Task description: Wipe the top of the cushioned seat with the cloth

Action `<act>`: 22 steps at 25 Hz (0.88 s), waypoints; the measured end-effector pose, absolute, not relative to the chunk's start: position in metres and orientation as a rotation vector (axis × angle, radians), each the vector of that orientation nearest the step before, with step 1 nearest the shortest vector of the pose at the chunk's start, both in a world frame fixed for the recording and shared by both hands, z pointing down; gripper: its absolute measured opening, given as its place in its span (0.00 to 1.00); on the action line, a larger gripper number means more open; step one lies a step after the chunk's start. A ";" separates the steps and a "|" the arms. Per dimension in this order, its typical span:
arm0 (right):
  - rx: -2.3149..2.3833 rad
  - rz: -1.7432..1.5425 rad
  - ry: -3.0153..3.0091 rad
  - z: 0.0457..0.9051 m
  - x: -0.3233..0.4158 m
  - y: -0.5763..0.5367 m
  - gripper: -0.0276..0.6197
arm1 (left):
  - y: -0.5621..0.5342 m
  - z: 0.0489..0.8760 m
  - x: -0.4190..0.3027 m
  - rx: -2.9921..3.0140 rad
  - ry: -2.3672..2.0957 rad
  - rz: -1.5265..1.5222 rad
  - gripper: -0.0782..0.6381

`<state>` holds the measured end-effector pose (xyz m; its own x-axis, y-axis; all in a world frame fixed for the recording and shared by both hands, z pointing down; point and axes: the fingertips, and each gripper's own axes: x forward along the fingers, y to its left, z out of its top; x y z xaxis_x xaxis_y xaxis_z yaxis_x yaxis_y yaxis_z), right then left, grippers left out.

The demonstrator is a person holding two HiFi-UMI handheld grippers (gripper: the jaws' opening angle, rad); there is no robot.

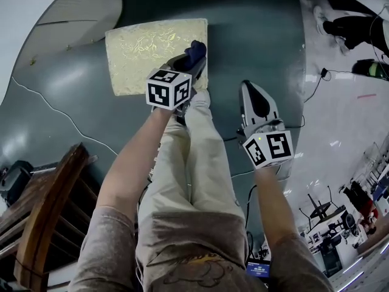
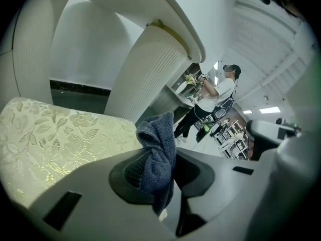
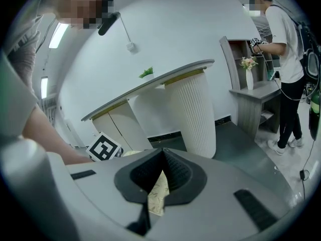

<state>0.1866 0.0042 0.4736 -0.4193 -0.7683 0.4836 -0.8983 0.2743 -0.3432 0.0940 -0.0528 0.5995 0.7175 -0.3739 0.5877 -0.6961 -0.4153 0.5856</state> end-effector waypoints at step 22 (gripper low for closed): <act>1.381 0.827 -2.394 0.459 0.098 0.002 0.05 | -0.022 0.609 -0.178 1.769 -1.259 0.520 0.25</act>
<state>0.0976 0.0023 0.4589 -0.5164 -0.7090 0.4803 -0.8543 0.3872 -0.3469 -0.1781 -0.0221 0.6089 0.3987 -0.5377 0.7430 -0.9053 -0.1012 0.4125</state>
